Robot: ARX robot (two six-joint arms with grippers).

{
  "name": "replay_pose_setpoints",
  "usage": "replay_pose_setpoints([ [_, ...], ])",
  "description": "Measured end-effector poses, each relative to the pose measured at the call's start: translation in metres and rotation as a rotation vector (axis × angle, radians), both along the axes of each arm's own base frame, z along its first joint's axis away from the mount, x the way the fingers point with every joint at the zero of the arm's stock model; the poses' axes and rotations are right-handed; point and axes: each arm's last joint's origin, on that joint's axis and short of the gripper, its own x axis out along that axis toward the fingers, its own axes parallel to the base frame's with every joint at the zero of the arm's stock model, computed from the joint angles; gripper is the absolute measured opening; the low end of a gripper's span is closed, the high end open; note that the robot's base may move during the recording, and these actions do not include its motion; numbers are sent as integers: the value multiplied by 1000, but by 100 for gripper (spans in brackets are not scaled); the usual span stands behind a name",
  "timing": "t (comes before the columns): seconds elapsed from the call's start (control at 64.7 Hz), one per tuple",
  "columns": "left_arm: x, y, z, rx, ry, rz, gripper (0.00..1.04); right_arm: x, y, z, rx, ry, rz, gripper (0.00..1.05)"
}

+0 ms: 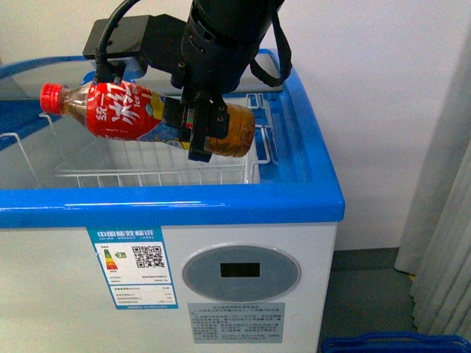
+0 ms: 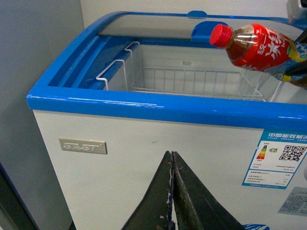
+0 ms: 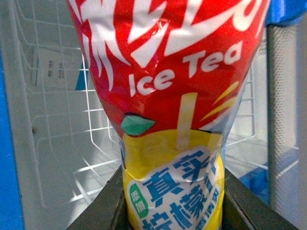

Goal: Put drink in fridge

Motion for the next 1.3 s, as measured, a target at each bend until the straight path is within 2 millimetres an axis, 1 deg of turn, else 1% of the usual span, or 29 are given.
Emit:
replay_pose_setpoints([
  [0.201, 0, 0, 0, 0, 0, 0, 3, 9, 5, -22, -18, 14, 0, 36],
  [0.356, 0, 0, 0, 0, 0, 0, 3, 22, 8, -43, -35, 12, -13, 36],
  [0.526, 0, 0, 0, 0, 0, -1, 3, 30, 10, -40, -22, -47, -23, 36],
  [0.588, 0, 0, 0, 0, 0, 0, 3, 34, 12, -43, -24, -67, -35, 36],
  [0.649, 0, 0, 0, 0, 0, 0, 3, 40, 11, -50, -20, -76, -55, 36],
  [0.758, 0, 0, 0, 1, -1, -2, 3, 46, 10, -53, -37, -117, -73, 36],
  [0.835, 0, 0, 0, 1, -1, -1, 3, 54, 7, -64, -61, -131, -99, 36],
  [0.881, 0, 0, 0, 1, -1, -1, 3, 60, 6, -77, -71, -122, -103, 36],
  [0.928, 0, 0, 0, 1, -1, -1, 3, 62, 6, -86, -105, -119, -100, 36],
  [1.299, 0, 0, 0, 2, -1, -2, 3, 65, 9, -92, -88, -145, -105, 35],
])
